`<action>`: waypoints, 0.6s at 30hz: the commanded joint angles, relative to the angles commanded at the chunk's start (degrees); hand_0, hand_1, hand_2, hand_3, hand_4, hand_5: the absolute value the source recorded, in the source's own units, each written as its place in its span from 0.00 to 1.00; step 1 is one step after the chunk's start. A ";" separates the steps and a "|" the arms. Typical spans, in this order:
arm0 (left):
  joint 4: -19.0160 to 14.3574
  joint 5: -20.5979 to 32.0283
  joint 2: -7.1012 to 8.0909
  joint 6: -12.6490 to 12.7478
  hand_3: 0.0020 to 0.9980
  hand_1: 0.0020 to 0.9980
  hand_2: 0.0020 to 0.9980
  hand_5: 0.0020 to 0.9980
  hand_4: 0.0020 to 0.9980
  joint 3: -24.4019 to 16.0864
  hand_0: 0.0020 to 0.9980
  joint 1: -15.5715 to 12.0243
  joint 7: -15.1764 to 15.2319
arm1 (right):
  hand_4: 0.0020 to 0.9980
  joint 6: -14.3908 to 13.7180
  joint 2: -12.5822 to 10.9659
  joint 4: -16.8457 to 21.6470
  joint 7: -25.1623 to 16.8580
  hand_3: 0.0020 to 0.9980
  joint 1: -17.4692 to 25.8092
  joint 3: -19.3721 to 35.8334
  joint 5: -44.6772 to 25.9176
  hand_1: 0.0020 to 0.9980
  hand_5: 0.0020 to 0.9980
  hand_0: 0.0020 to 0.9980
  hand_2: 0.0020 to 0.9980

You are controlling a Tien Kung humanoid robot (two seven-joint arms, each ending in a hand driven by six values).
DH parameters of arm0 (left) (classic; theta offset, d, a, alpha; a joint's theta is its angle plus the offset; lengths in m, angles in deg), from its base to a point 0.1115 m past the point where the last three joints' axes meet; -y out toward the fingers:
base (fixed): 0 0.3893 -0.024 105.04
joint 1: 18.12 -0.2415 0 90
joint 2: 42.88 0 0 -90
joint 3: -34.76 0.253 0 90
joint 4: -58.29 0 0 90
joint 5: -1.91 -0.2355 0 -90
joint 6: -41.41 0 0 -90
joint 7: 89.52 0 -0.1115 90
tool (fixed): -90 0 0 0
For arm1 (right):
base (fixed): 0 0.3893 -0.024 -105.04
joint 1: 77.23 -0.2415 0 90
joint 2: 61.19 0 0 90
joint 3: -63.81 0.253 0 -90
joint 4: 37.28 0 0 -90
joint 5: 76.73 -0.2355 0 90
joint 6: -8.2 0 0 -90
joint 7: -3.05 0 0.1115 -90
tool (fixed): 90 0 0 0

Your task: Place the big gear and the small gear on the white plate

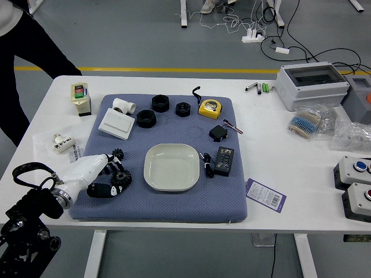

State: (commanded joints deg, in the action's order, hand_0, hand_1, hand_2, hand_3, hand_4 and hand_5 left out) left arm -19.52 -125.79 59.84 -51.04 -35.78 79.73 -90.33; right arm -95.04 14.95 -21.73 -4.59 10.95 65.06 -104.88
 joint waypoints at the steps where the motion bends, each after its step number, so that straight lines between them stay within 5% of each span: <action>1: -0.27 0.10 0.08 -0.12 0.59 0.52 0.56 0.17 0.74 0.20 0.43 0.01 -0.06 | 0.73 0.01 0.00 0.00 -0.02 0.54 0.06 -0.07 -0.04 0.63 0.70 0.61 0.73; 10: -0.67 0.45 0.38 -0.98 0.60 0.53 0.56 0.16 0.71 0.82 0.41 -0.18 -0.52 | 0.73 -0.02 -0.01 0.03 -0.07 0.54 0.33 -0.34 -0.06 0.63 0.70 0.61 0.72; 18: -1.73 -0.10 0.48 0.95 0.60 0.53 0.56 0.16 0.71 0.63 0.41 -0.16 -0.03 | 0.73 -0.04 -0.01 0.02 -0.08 0.54 0.48 -0.50 -0.07 0.63 0.70 0.61 0.72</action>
State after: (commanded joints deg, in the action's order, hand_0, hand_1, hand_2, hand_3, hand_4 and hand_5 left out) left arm -21.25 -125.90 60.31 -50.09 -35.15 79.57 -90.36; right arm -95.08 14.94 -21.71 -4.67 11.43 64.56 -104.95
